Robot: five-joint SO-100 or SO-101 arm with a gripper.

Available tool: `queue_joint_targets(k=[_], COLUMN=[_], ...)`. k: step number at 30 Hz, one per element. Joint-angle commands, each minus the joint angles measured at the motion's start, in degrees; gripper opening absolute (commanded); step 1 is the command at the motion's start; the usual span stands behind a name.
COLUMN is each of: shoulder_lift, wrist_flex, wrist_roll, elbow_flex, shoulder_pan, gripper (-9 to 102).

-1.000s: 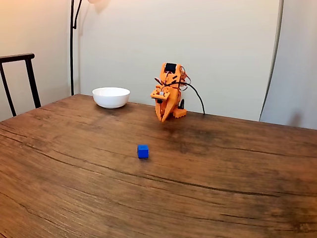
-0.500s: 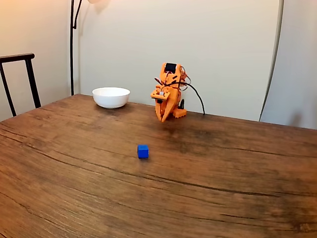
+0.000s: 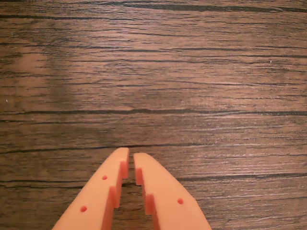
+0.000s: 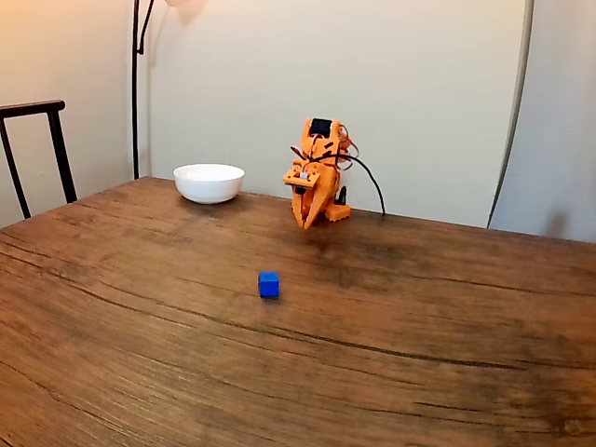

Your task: Grasp the cube and drop it in the bowl

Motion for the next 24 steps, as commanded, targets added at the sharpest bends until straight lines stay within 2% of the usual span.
queue_joint_targets(k=[1, 14, 18, 24], shoulder_lift=[-0.53, -0.53, -0.53, -0.62], wrist_flex=[3.69, 3.52, 5.54, 7.29], wrist_roll=[0.18, 2.2, 7.38, 7.91], elbow_flex=[-0.18, -1.14, -7.21, -15.29], shoulder_pan=[0.26, -0.53, -1.32, -1.41], gripper=[0, 0, -1, -1])
